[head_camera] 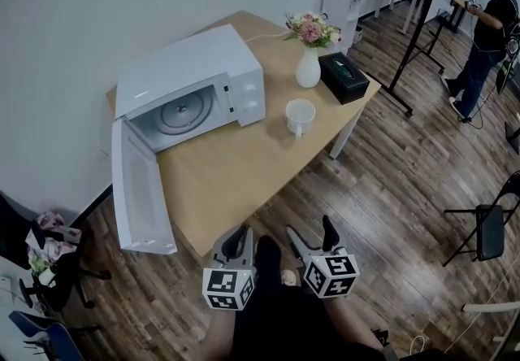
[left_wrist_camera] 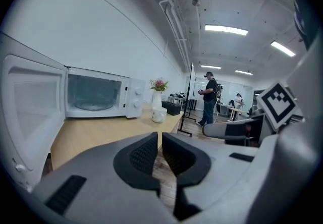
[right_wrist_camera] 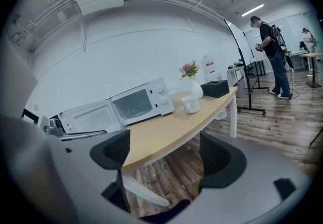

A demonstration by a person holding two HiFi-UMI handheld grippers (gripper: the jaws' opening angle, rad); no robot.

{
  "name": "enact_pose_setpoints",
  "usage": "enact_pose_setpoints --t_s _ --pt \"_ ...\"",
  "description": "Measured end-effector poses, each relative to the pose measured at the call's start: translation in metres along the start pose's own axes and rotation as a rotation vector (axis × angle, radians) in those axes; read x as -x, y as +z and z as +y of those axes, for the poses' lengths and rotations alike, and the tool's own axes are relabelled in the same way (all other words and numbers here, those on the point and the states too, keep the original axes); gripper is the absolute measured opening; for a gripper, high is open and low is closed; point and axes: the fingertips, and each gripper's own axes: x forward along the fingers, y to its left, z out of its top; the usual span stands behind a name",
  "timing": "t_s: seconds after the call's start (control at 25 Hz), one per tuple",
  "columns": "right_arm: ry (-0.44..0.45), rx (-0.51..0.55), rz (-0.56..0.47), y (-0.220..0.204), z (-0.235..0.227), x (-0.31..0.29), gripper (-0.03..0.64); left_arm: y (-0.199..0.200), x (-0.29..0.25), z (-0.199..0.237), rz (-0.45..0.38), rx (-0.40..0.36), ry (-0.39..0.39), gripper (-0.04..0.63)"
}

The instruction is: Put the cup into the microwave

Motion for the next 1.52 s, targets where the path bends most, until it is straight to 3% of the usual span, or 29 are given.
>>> enact_pose_setpoints --t_s 0.88,1.52 --pt "-0.034 -0.005 0.058 0.033 -0.031 -0.091 0.383 0.032 -0.082 0.048 0.01 0.045 0.004 0.006" --pt "-0.091 -0.013 0.077 0.073 -0.069 -0.181 0.383 0.074 -0.164 0.091 -0.019 0.019 -0.015 0.006"
